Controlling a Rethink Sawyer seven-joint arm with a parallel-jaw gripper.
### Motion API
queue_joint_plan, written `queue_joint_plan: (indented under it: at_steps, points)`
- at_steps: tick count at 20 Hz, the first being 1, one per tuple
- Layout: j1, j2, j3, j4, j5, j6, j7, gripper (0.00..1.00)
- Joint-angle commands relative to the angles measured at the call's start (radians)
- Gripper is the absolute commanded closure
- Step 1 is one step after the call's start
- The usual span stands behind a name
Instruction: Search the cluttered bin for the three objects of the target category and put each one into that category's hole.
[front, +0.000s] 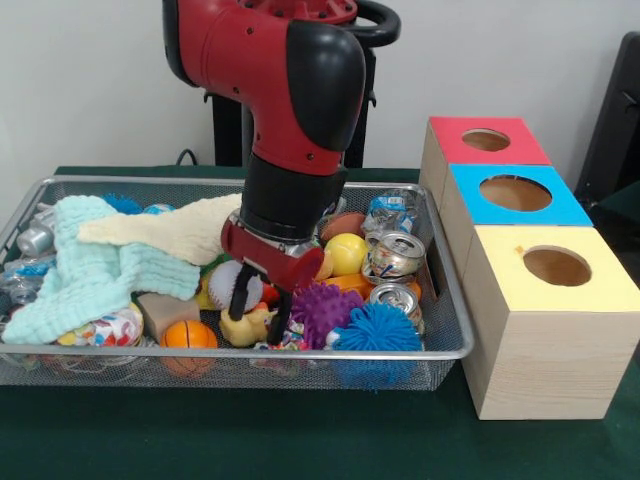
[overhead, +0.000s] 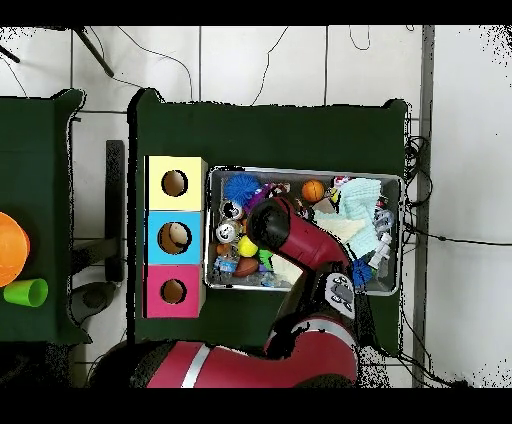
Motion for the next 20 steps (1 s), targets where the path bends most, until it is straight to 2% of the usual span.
queue_joint_plan:
  at_steps: [1,4,17,20]
  points:
    - [-0.004,-0.039,0.14,0.21,0.051,0.044,0.273,0.0]
    - [-0.005,-0.042,0.145,0.211,0.059,0.051,0.259,0.0]
    - [-0.084,0.067,0.206,0.123,0.036,-0.033,0.206,0.0]
    - [-0.081,0.096,0.204,0.095,0.045,-0.046,0.207,0.0]
